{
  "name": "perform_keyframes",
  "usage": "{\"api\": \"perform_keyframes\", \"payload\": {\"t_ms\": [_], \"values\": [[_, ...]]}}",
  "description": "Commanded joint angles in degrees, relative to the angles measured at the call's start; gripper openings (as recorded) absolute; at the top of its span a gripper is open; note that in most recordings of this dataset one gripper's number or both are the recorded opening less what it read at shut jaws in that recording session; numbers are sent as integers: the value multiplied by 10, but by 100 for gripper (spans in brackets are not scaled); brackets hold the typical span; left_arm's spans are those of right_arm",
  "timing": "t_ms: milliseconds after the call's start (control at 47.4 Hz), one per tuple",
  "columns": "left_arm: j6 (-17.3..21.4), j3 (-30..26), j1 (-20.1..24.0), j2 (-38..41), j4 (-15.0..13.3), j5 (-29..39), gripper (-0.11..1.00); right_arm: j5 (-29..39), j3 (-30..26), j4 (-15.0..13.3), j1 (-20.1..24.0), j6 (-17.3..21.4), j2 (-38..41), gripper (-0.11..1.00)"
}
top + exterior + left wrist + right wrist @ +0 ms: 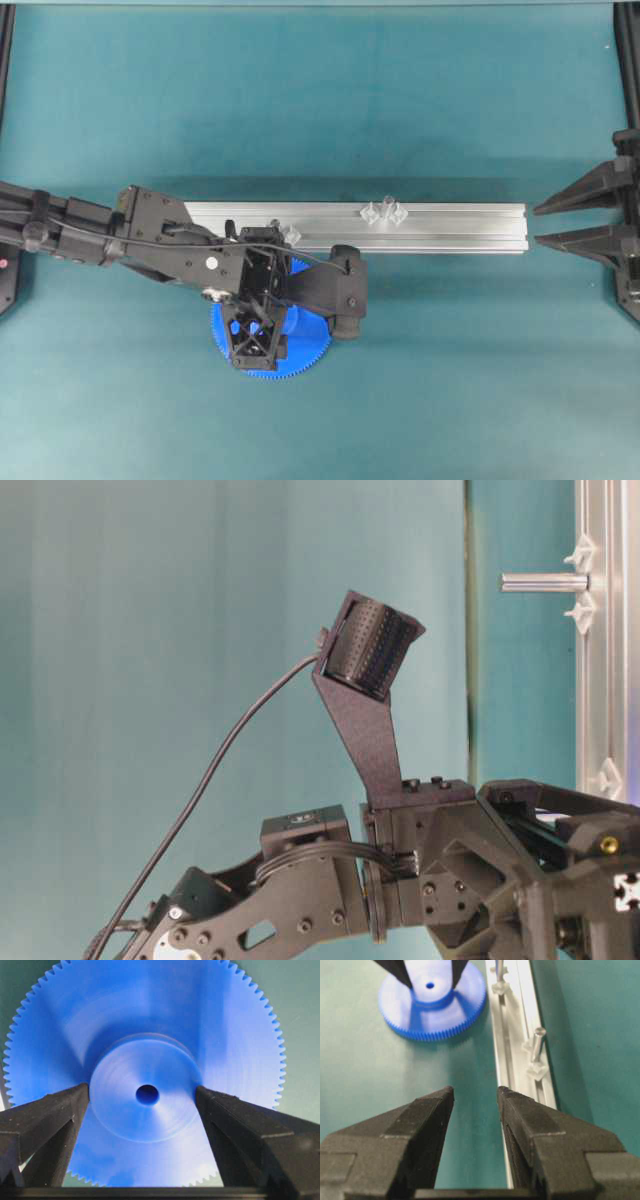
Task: Insert the large gear onto the shaft.
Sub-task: 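Close the left gripper on the gear hub and secure the grip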
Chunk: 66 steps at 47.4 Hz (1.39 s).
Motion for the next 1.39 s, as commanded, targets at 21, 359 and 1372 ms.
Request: {"api": "perform_keyframes", "payload": {"t_ms": [21,359,1372], "values": [[-1,4,4,4,3,-13,93,-4,-5,1,1,4,3,50],[-4,23,8,13,3,-41,93,-4,-5,1,1,4,3,50],[-30,25,-25,-7,3,-30,93,-2,0,3,-1,14,-16,50]]}}
